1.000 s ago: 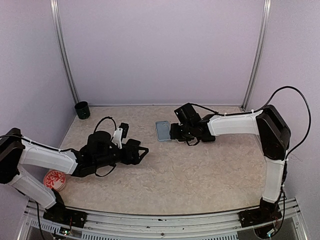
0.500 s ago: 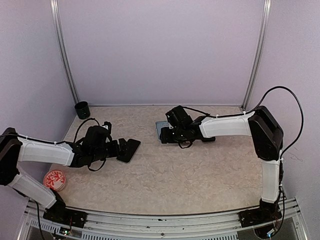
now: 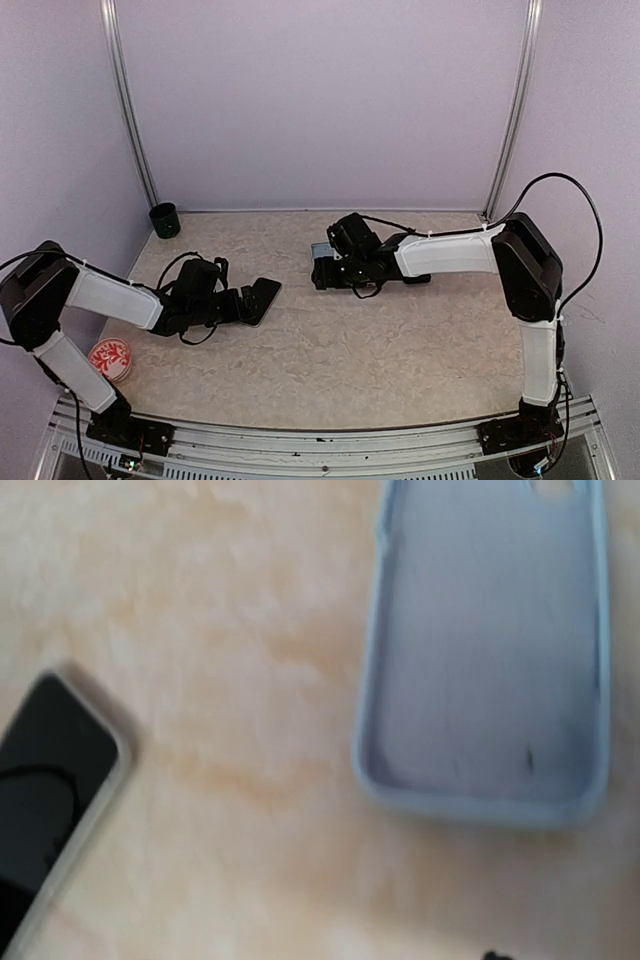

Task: Put the phone into the phone case
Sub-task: Move the phone case to the center of the board, then move the phone to the center of the board.

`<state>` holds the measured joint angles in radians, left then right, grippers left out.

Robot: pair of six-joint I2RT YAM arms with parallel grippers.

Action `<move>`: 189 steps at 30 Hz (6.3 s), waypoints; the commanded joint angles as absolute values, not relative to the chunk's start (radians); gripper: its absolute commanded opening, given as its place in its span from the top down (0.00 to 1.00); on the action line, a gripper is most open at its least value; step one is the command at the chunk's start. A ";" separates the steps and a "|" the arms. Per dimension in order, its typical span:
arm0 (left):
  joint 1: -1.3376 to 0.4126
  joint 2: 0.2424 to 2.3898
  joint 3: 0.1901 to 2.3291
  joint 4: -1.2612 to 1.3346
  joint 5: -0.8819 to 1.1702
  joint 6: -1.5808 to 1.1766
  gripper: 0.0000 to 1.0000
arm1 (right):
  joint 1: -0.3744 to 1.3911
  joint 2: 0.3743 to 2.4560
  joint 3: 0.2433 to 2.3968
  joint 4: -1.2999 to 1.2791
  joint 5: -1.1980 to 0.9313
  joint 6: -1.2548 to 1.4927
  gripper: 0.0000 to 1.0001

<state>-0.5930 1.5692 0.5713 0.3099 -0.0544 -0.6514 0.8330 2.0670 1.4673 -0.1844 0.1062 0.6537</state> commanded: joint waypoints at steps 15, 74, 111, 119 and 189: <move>-0.572 1.453 0.481 0.347 -0.050 -0.680 0.01 | 0.795 2.407 1.932 -0.407 0.191 0.519 0.50; -0.555 1.502 0.494 0.410 0.020 -0.702 0.01 | 0.938 1.874 1.144 -0.325 -0.117 0.030 1.00; -0.647 1.684 0.514 0.626 0.225 -0.728 0.01 | 0.881 1.986 1.525 -0.378 -0.075 0.404 0.40; -0.616 1.519 0.508 0.502 0.046 -0.666 0.01 | 0.876 1.994 1.530 -0.365 -0.090 0.408 0.38; -0.604 1.122 0.380 0.213 -0.226 -0.839 0.01 | 1.007 2.423 2.000 -0.566 0.043 0.345 0.01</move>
<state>-0.6106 1.1336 0.3687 0.2386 -0.2012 -0.8307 0.9985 2.3932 1.9625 -0.5446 0.0254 0.3347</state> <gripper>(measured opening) 0.989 0.995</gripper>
